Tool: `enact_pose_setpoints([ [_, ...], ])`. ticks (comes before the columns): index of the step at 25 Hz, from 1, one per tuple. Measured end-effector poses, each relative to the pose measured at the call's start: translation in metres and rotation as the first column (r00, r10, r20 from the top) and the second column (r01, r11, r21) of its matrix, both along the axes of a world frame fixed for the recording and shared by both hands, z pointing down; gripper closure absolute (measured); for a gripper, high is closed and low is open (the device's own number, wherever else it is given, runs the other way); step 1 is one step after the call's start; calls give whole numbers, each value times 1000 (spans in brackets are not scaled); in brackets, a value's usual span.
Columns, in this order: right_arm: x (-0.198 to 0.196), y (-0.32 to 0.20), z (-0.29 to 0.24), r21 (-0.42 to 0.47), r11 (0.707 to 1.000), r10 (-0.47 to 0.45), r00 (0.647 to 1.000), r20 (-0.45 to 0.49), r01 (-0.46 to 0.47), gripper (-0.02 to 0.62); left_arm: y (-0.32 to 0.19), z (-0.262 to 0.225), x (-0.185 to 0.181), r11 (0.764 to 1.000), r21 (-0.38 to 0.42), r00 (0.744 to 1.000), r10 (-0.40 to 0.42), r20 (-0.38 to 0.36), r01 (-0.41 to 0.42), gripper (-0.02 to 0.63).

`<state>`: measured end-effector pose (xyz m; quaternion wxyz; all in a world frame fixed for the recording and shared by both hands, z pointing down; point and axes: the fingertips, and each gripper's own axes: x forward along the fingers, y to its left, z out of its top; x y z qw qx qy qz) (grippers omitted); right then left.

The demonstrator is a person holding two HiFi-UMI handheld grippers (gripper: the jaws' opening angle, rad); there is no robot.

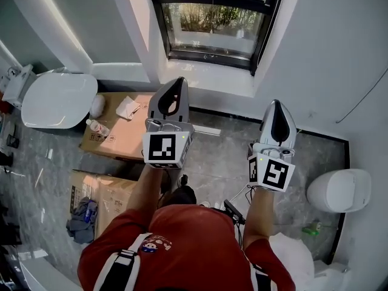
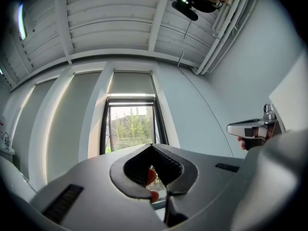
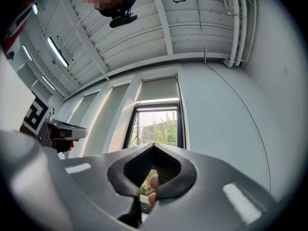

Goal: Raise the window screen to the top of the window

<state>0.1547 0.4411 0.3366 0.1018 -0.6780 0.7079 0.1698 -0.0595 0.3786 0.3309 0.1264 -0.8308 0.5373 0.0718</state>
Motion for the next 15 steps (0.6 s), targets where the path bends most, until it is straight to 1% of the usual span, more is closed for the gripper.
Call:
enact_pose_setpoints([
  [5, -18, -39, -1, -11, 1000, 6, 1000, -17, -6, 586, -40, 1, -19, 1000, -8, 1000, 1, -23, -2, 600],
  [10, -42, -76, -7, -10, 1000, 18, 999, -39, -18, 586, -76, -1, -46, 1000, -2, 1000, 0, -23, 0, 600],
  [12, -53, -92, -9, -11, 1000, 24, 998, -52, -24, 586, -95, -1, -58, 1000, -12, 999, -5, -35, 5, 600],
  [15, -65, -114, -10, -9, 999, 36, 998, -58, -37, 586, -118, 2, -72, 1000, -11, 998, 8, -62, -9, 600],
])
